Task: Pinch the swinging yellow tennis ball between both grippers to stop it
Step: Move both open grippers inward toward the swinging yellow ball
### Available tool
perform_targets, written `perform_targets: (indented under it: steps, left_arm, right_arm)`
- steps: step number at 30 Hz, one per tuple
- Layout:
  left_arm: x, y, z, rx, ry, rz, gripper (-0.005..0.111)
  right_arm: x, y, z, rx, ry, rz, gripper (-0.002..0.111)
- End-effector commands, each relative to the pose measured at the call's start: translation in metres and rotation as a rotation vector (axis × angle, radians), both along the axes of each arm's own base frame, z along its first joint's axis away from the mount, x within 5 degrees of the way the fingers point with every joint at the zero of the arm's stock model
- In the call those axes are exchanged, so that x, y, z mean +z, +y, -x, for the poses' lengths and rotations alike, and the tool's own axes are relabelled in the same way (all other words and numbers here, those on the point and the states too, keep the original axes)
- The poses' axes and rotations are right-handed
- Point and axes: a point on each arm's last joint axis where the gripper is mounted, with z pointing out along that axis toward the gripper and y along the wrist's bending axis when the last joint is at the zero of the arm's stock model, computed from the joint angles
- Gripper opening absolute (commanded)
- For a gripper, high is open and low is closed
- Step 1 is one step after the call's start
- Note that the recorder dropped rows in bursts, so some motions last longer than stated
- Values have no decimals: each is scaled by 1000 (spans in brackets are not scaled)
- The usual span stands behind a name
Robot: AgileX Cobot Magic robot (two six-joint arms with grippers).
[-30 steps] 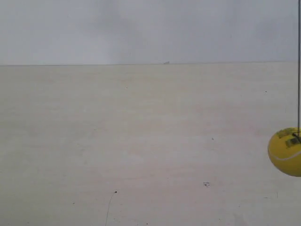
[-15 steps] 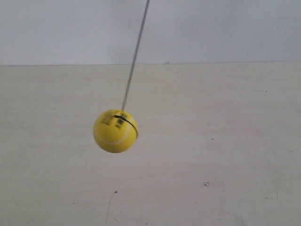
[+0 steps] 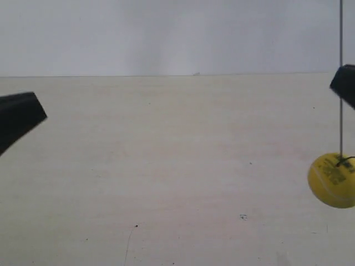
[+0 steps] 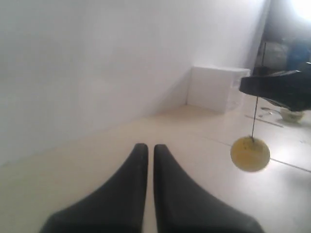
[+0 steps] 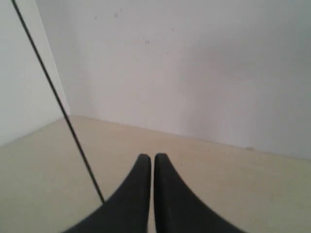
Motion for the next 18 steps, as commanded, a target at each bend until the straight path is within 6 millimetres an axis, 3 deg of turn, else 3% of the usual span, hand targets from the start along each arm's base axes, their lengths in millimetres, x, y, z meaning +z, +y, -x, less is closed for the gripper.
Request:
perform_targets:
  steps: [1,9,18]
  left_arm:
    - [-25,-2,-19,-83,43,-92,5]
    - [-57,-13,-37,-152,108,-145,5]
    - [-64,-31,-32,-254,72,-181,5]
  right_arm:
    - [-13,6,-16,90,69,52,0]
    - [-35,8,-37,147,169,82,0]
    - [-47,27,-36,394,168,87,0]
